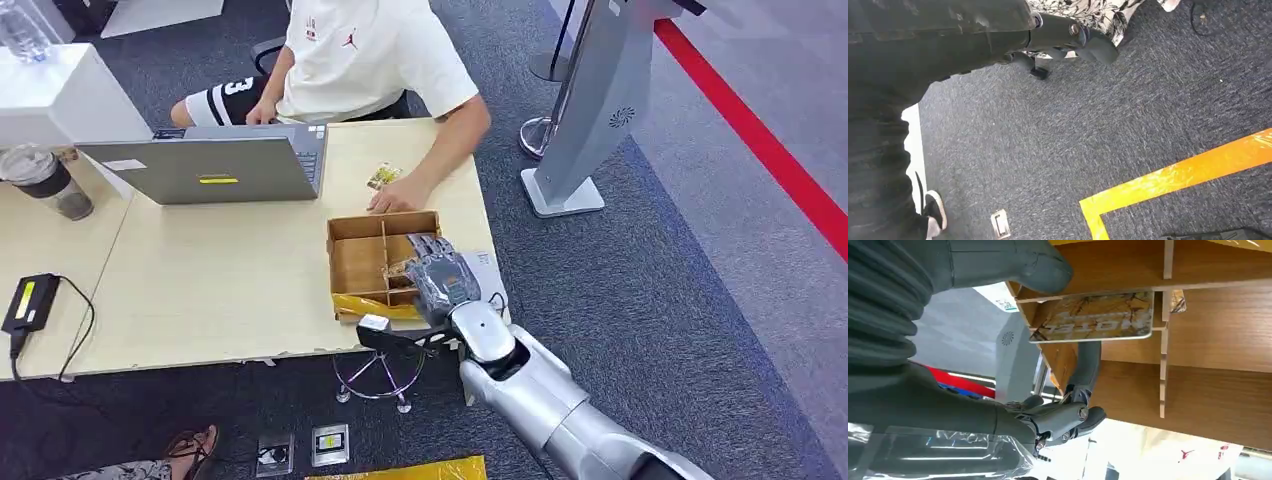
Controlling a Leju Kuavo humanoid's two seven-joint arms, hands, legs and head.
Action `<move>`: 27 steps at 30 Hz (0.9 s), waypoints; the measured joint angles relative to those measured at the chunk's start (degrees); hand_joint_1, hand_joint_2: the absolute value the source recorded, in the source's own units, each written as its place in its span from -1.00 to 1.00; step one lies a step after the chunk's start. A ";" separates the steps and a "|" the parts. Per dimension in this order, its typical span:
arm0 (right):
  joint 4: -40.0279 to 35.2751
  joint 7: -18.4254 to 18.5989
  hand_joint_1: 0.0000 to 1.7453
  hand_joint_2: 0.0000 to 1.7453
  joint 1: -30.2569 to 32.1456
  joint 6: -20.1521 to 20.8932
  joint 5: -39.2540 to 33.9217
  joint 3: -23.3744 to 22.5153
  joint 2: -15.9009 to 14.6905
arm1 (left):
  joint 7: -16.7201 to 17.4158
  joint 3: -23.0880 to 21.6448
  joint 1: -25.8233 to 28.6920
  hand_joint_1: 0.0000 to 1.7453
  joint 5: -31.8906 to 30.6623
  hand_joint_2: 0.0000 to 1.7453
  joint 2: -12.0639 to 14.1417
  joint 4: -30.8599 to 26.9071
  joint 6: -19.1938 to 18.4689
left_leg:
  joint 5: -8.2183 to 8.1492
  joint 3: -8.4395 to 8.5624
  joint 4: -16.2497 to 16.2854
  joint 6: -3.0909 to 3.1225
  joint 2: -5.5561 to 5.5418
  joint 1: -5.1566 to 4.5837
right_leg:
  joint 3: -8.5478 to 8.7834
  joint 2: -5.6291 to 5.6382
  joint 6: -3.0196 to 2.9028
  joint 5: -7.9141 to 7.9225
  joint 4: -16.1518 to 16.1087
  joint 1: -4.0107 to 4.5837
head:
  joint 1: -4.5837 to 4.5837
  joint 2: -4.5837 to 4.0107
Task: Pass the card to the sensor for recognition and then transmit it.
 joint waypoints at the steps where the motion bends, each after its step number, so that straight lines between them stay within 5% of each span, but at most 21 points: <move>1: -0.15 0.00 0.02 1.00 0.00 0.02 0.00 0.02 0.00 | 0.00 0.00 0.00 -1.00 0.00 1.00 0.00 0.00 0.00 | 0.00 0.00 0.00 0.00 0.00 0.00 | 0.00 0.00 0.00 0.00 0.00 0.00 | 0.00 0.00; 8: -0.85 -0.13 0.08 1.00 0.07 0.33 0.07 0.04 0.00 | 0.00 0.00 0.00 -1.00 0.00 1.00 0.00 0.00 0.00 | 0.00 0.00 0.00 0.00 0.00 0.00 | 0.00 0.00 0.00 0.00 0.00 0.00 | 0.00 0.00; 11: -1.31 -0.15 0.74 1.00 0.10 0.59 0.09 0.07 0.00 | 0.00 0.00 0.00 -1.00 0.02 1.00 0.00 0.00 0.00 | 0.00 0.00 0.00 0.00 0.00 0.00 | 0.00 0.00 0.00 0.00 0.00 0.00 | 0.00 0.00; 12: -1.44 -0.15 0.78 1.00 0.10 0.61 0.09 0.07 0.00 | 0.00 0.00 0.00 -1.00 0.04 1.00 0.00 0.00 0.00 | 0.00 0.00 0.00 0.00 0.00 0.00 | 0.00 0.00 0.00 0.00 0.00 0.00 | 0.00 0.00; 27: -2.29 0.39 0.94 1.00 0.09 0.33 0.48 0.17 0.02 | -0.02 0.00 0.00 -1.00 0.39 1.00 0.00 0.00 0.02 | 0.00 0.00 0.00 0.00 0.00 0.00 | 0.00 0.00 0.00 0.00 0.00 0.00 | 0.00 0.00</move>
